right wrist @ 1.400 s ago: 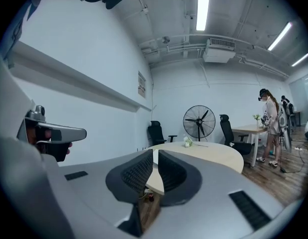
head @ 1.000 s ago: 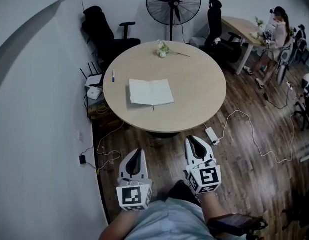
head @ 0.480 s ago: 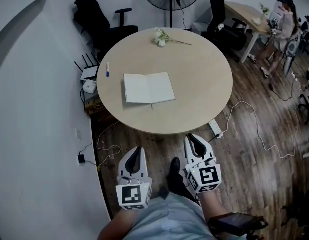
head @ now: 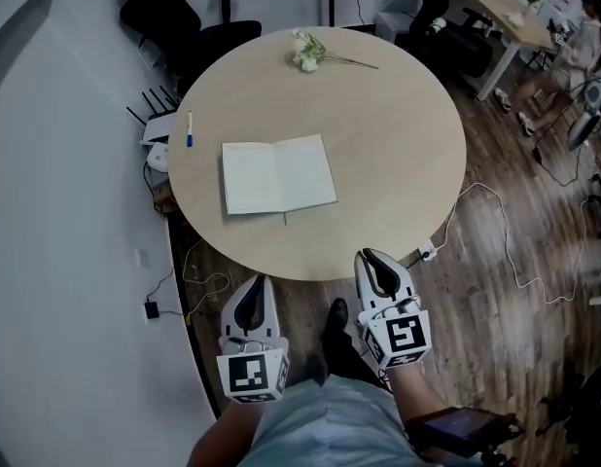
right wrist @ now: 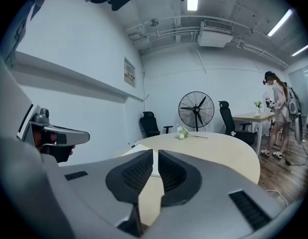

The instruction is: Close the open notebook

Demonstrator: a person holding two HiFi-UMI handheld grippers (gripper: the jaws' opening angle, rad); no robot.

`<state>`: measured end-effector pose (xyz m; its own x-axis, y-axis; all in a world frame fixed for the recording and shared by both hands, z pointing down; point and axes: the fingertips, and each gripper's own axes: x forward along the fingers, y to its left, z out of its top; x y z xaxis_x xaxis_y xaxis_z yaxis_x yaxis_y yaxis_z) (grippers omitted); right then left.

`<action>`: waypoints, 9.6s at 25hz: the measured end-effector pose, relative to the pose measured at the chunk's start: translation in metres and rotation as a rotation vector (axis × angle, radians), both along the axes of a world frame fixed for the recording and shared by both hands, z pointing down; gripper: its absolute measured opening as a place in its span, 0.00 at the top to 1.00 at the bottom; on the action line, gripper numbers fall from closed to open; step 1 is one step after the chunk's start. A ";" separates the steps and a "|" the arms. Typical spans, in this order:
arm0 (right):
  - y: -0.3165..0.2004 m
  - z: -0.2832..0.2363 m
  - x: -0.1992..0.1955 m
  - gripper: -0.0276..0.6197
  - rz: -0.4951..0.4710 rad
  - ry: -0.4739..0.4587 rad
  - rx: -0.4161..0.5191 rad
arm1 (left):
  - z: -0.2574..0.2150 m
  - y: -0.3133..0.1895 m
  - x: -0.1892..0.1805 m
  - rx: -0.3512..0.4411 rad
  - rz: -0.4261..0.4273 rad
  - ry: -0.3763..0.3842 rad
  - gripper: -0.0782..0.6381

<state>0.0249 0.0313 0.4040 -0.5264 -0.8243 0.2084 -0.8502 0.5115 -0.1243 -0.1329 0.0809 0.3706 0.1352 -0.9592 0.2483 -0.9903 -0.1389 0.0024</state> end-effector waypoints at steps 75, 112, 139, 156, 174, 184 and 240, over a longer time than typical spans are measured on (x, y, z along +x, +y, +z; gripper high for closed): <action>-0.272 0.071 -0.126 0.88 -0.187 0.063 -0.125 | 0.123 -0.250 -0.116 -0.209 -0.136 0.227 0.52; -0.274 0.049 0.018 0.88 0.098 0.023 -0.104 | 0.093 -0.293 0.049 -0.225 0.285 0.160 0.52; -0.285 0.104 0.076 0.88 0.245 0.019 -0.201 | 0.155 -0.322 0.113 -0.359 0.479 0.175 0.47; -0.298 0.152 0.094 0.88 0.294 0.014 -0.291 | 0.215 -0.337 0.126 -0.490 0.521 0.144 0.46; -0.295 0.174 0.114 0.88 0.351 0.013 -0.331 | 0.256 -0.339 0.139 -0.652 0.550 0.083 0.43; -0.275 0.150 0.128 0.88 0.369 -0.009 -0.288 | 0.251 -0.332 0.143 -0.654 0.544 0.033 0.41; -0.129 -0.134 0.022 0.88 -0.060 0.018 0.270 | -0.127 -0.149 0.032 0.241 -0.015 -0.003 0.86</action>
